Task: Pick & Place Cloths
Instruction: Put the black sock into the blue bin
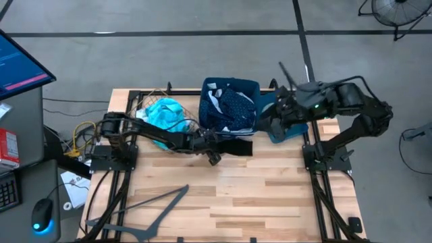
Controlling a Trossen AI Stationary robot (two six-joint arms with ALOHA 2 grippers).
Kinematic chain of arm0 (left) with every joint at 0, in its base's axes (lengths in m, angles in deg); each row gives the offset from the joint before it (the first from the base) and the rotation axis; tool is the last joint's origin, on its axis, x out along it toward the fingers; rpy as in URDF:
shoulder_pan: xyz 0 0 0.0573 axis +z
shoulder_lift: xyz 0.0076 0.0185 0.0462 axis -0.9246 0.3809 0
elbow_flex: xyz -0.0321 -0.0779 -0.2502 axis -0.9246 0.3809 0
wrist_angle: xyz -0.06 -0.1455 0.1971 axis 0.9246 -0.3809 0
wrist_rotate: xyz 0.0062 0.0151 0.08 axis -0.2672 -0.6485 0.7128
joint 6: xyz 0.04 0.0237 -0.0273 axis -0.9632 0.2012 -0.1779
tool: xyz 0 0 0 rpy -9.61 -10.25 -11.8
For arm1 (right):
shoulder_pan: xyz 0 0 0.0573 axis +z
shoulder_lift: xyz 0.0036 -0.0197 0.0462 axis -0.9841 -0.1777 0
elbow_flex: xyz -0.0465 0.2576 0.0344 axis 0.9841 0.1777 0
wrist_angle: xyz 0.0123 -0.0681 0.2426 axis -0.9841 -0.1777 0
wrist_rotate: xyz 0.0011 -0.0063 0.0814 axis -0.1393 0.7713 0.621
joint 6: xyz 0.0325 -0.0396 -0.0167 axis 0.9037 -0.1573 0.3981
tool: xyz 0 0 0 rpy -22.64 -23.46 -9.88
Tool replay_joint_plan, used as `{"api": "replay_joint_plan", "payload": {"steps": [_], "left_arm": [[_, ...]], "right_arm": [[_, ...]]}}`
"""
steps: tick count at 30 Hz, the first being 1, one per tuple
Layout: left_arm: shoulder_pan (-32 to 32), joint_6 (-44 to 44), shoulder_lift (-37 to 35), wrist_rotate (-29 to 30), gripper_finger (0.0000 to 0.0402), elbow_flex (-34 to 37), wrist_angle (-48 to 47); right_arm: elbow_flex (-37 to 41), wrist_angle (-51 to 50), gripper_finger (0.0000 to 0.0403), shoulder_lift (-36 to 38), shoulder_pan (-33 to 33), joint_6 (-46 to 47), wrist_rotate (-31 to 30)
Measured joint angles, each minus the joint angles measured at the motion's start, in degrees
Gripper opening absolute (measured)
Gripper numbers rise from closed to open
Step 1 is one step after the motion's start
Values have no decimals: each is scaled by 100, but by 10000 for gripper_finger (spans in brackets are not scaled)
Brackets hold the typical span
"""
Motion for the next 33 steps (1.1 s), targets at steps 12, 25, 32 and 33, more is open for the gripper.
{"api": "replay_joint_plan", "payload": {"steps": [12, 25, 32, 33], "left_arm": [[-60, 177, 457, -632, 60, -15, -316], [-659, 19, -1676, -1724, 1, 26, -658], [-1050, -298, -3605, -1475, 0, 26, -682], [-1090, -299, -3833, -1463, 0, 26, -703]], "right_arm": [[0, 343, 286, -572, 790, 839, 49], [-2, 741, 286, -1052, 2164, 1043, -999], [1, 157, 286, -1655, 2565, 404, -2761], [3, 135, 286, -1757, 2527, 199, -2949]]}}
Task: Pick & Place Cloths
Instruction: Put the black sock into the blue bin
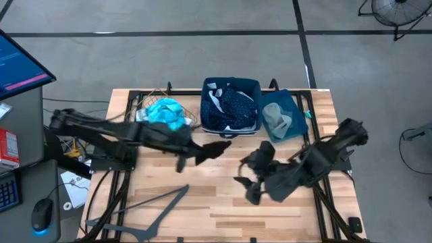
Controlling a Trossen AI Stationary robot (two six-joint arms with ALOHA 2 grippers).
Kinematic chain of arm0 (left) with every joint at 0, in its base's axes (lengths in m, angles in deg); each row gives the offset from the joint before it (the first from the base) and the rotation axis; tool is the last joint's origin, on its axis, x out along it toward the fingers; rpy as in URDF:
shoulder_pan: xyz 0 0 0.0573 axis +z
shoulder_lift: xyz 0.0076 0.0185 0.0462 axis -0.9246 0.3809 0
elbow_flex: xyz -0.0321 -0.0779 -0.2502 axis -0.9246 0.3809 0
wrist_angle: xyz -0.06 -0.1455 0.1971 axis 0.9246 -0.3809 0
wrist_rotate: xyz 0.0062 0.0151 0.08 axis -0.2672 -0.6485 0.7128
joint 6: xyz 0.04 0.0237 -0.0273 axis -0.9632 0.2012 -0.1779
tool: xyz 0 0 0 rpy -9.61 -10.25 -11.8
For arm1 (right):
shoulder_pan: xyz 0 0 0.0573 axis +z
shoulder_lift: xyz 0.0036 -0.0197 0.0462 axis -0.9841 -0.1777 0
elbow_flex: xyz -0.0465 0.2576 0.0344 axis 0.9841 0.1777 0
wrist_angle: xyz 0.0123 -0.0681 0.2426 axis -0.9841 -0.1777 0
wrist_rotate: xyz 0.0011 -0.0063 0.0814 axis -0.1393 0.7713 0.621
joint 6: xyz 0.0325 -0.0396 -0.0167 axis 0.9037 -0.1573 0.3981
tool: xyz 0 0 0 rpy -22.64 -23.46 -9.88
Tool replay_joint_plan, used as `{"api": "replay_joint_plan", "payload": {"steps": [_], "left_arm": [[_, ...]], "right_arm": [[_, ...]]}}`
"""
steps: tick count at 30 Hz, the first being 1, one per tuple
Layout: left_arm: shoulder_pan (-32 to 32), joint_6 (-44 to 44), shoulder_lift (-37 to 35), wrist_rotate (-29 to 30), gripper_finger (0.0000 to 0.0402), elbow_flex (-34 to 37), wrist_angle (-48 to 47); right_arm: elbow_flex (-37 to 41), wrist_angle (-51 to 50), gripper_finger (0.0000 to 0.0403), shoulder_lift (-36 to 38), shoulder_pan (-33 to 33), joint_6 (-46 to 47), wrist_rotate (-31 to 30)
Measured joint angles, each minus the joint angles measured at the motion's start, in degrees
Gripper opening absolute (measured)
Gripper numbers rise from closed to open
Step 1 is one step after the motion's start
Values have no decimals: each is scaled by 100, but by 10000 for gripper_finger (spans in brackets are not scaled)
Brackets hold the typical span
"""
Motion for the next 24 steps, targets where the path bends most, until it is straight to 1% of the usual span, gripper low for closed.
{"api": "replay_joint_plan", "payload": {"steps": [2, 4, 7, 12, 15, 18, 20, 24], "left_arm": [[-59, 9, -435, 4, 0, 0, -23], [-127, 58, -825, 28, 0, 0, 16], [-164, 206, -1258, -39, 0, 0, -3], [-160, 505, -1741, -231, 0, -2, -38], [-160, 557, -1837, -398, 0, -4, -56], [-160, 592, -1823, -528, 0, -4, -44], [-160, 601, -1746, -561, 0, -4, -26], [-160, 782, -1556, -693, 0, -4, -31]], "right_arm": [[-3, 115, 286, -193, -186, -495, -271], [-1, 338, 286, -331, -419, -994, -316], [-3, 1105, 286, -488, -865, -1807, -134], [-7, 2329, 286, -426, -1374, -3484, 255], [-5, 2856, 286, -333, -1640, -4387, 632], [-5, 3216, 286, -276, -1892, -4995, 1330], [-7, 3396, 286, -276, -2031, -5205, 1780], [-5, 3449, 286, -293, -2119, -5149, 2221]]}}
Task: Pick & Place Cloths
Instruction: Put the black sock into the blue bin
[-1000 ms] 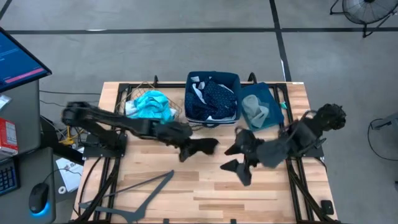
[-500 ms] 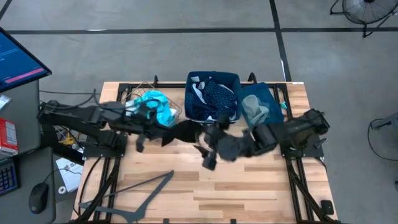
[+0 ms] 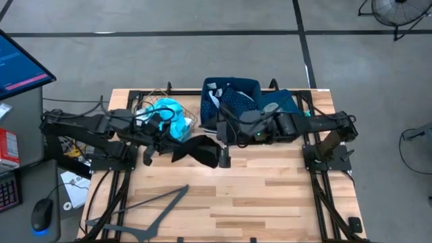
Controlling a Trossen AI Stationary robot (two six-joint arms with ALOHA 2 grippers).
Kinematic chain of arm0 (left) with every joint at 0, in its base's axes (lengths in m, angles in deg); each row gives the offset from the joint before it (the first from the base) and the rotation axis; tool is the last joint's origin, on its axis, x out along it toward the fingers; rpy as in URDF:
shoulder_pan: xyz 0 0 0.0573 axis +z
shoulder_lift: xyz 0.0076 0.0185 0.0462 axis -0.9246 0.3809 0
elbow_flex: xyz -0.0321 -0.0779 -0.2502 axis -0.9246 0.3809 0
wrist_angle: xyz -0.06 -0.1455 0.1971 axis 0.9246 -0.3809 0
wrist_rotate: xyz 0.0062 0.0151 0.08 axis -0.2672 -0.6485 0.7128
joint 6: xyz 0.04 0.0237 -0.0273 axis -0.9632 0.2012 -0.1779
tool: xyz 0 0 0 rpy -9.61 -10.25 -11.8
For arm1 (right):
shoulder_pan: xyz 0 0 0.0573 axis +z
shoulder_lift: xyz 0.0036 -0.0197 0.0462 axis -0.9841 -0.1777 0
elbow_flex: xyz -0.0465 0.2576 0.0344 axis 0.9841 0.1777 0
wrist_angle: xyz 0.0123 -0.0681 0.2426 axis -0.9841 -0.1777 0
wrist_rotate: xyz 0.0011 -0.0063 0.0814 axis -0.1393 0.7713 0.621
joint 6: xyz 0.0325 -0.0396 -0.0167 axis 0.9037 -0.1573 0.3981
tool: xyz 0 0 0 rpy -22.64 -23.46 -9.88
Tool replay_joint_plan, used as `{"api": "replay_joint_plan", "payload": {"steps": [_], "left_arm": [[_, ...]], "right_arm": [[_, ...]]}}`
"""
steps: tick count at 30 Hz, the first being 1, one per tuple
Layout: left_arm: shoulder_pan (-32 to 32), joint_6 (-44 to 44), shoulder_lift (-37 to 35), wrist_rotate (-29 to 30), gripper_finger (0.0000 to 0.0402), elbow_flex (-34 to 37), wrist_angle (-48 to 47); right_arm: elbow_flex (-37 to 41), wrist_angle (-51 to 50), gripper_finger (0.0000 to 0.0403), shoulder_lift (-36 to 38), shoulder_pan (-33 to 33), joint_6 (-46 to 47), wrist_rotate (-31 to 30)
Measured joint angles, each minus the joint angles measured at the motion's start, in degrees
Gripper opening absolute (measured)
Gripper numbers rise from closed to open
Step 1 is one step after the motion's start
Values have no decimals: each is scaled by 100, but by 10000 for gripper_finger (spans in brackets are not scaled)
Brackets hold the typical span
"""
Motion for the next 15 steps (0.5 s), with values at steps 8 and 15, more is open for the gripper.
{"api": "replay_joint_plan", "payload": {"steps": [8, 15], "left_arm": [[0, -243, 107, -85, 0, 0, 89], [85, 187, 106, -392, 0, 0, 245]], "right_arm": [[2, -539, 286, -4, 327, 187, 37], [2, -376, 286, -4, 248, 153, -221]]}}
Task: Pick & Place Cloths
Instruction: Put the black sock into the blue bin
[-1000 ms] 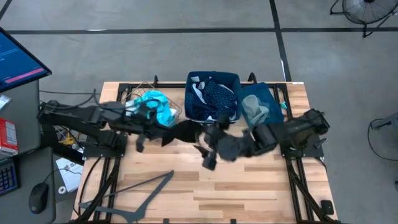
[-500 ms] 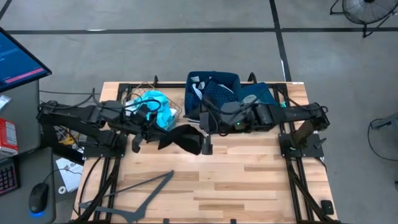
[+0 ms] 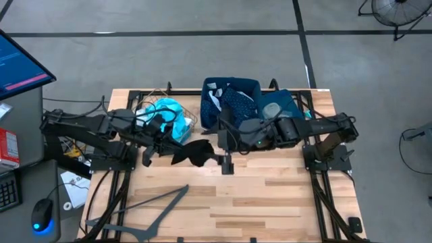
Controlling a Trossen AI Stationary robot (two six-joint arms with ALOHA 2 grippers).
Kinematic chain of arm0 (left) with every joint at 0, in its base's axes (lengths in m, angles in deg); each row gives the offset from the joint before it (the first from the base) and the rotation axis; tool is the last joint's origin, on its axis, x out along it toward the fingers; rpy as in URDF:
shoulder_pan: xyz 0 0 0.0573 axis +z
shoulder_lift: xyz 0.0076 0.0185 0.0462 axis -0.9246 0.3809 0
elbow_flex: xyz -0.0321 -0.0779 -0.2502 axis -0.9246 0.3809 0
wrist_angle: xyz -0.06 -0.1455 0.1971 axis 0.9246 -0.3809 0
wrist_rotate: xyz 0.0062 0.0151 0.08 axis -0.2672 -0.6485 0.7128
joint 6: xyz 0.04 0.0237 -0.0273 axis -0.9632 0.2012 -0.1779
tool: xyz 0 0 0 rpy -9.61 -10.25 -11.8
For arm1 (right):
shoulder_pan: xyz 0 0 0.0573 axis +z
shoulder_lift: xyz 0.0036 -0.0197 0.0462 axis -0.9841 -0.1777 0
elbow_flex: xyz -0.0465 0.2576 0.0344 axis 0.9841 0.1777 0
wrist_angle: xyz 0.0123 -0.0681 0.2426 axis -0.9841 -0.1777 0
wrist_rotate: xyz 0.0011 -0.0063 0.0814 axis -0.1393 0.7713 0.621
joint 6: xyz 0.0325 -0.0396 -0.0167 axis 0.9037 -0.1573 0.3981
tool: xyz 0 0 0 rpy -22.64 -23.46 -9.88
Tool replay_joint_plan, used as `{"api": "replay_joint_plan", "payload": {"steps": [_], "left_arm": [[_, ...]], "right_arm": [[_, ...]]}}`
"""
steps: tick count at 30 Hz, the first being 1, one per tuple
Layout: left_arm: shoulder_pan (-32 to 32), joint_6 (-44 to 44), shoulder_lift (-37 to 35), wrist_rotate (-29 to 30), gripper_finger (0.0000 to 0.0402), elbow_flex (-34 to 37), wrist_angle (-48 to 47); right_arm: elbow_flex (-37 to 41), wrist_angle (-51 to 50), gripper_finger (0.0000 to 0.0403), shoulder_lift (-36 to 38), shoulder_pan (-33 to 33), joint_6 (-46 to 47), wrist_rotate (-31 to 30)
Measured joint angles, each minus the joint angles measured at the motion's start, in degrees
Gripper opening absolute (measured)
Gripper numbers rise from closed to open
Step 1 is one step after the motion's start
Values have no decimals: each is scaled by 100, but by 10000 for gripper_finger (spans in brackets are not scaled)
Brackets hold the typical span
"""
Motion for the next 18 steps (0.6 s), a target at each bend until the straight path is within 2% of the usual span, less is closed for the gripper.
{"api": "replay_joint_plan", "payload": {"steps": [7, 11, 15, 18], "left_arm": [[167, 170, 59, -461, 1, -2, 328], [175, 228, 178, -478, 1, -2, 376], [160, 277, 290, -495, 1, 0, 667], [159, 186, 363, -498, 1, -6, 814]], "right_arm": [[2, 41, 284, 0, -245, 171, 631], [2, 122, 264, 0, -256, 218, 613], [2, 15, 199, 0, -247, 553, 598], [2, -161, 104, -10, -153, 737, 415]]}}
